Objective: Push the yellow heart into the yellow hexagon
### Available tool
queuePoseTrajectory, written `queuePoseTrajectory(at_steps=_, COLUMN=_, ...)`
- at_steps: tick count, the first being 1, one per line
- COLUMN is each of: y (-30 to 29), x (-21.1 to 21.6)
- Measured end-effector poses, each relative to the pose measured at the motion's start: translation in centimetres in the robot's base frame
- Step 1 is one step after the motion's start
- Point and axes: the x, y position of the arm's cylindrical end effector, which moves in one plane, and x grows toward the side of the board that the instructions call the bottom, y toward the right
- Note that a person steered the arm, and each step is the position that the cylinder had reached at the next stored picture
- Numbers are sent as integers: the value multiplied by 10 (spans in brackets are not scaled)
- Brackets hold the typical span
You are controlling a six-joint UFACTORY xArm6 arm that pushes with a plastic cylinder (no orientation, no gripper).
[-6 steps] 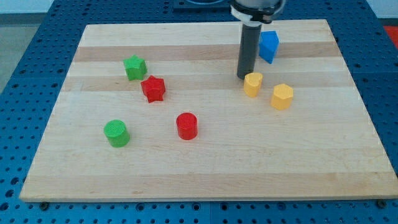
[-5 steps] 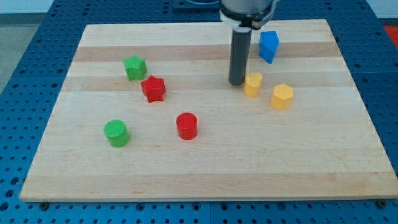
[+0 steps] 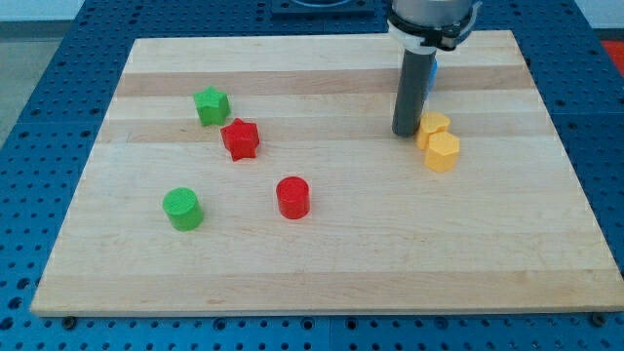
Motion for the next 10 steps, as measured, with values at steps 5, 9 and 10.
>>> queuePoseTrajectory(at_steps=5, y=31, x=-4)
queuePoseTrajectory(at_steps=9, y=-48, x=-10)
queuePoseTrajectory(at_steps=10, y=-80, x=-10)
